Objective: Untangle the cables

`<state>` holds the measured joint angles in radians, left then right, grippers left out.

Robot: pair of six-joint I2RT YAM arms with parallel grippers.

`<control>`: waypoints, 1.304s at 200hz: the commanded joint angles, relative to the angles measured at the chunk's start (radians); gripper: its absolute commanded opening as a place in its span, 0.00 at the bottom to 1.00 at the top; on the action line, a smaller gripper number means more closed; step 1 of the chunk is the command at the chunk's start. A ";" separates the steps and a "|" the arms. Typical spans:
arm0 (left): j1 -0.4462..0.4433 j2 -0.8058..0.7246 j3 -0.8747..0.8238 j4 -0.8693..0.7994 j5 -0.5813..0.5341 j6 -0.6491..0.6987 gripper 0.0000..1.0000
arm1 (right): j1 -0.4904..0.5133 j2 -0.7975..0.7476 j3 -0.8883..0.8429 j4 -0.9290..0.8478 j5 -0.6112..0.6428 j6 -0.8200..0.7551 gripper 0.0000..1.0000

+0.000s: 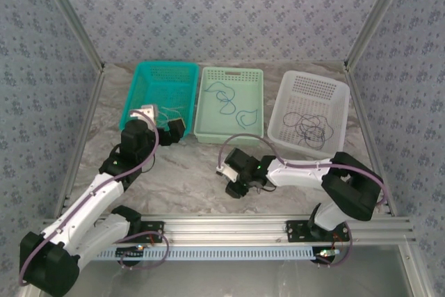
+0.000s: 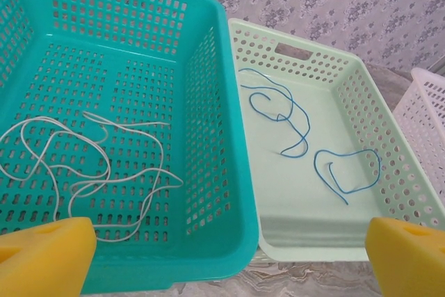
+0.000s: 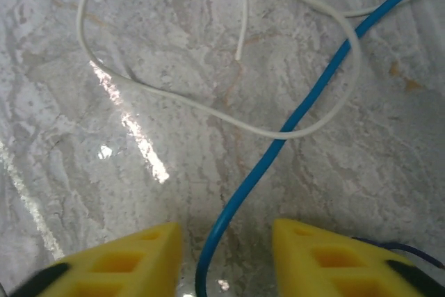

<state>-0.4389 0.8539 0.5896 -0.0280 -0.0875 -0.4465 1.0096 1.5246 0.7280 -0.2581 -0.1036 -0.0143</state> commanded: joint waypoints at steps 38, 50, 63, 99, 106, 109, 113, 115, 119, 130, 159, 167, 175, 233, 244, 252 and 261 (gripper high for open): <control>-0.004 -0.054 -0.006 -0.013 -0.020 -0.005 0.99 | 0.018 -0.148 0.034 -0.030 -0.021 0.019 0.04; -0.004 -0.056 -0.004 -0.015 -0.016 -0.003 1.00 | 0.014 -0.210 0.047 -0.068 -0.043 0.018 0.03; -0.004 -0.055 -0.005 -0.008 0.002 -0.003 1.00 | -0.002 -0.271 0.071 -0.124 -0.096 0.009 0.03; -0.031 -0.025 -0.020 0.077 0.101 -0.002 0.99 | -0.072 -0.372 0.147 -0.277 -0.223 -0.004 0.04; -0.043 -0.016 -0.025 0.100 0.116 -0.003 1.00 | -0.090 -0.383 0.154 -0.289 -0.240 0.001 0.04; -0.047 -0.013 -0.027 0.109 0.125 -0.003 0.99 | -0.099 -0.388 0.158 -0.292 -0.246 0.003 0.04; -0.054 -0.009 -0.029 0.122 0.133 -0.003 0.99 | -0.110 -0.392 0.161 -0.296 -0.260 0.008 0.04; -0.059 -0.008 -0.029 0.130 0.138 -0.003 0.99 | -0.117 -0.396 0.161 -0.297 -0.265 0.012 0.05; -0.065 -0.003 -0.032 0.142 0.141 -0.002 0.99 | -0.132 -0.404 0.160 -0.291 -0.283 0.019 0.05; -0.086 0.007 -0.033 0.167 0.153 -0.001 0.99 | -0.184 -0.425 0.144 -0.253 -0.357 0.055 0.05; -0.131 0.026 -0.057 0.261 0.229 0.015 0.99 | -0.289 -0.455 0.070 -0.070 -0.562 0.203 0.05; -0.142 0.025 -0.071 0.289 0.244 0.017 0.99 | -0.300 -0.456 0.059 -0.039 -0.573 0.237 0.04; -0.154 0.022 -0.087 0.319 0.257 0.020 0.99 | -0.309 -0.455 0.047 -0.003 -0.589 0.270 0.03; -0.235 0.000 -0.161 0.368 0.220 0.052 0.98 | -0.364 -0.484 0.060 0.160 -0.649 0.456 0.02; -0.235 -0.024 -0.171 0.362 0.159 0.049 0.99 | -0.384 -0.485 0.088 0.118 -0.604 0.441 0.03; -0.233 -0.043 -0.174 0.360 0.126 0.053 0.99 | -0.402 -0.478 0.115 0.068 -0.547 0.418 0.03; -0.234 -0.060 -0.177 0.355 0.097 0.053 0.99 | -0.426 -0.458 0.145 0.023 -0.494 0.392 0.03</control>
<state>-0.6697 0.8516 0.4225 0.2905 0.1143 -0.4110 0.6315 1.0603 0.7826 -0.1684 -0.6960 0.3820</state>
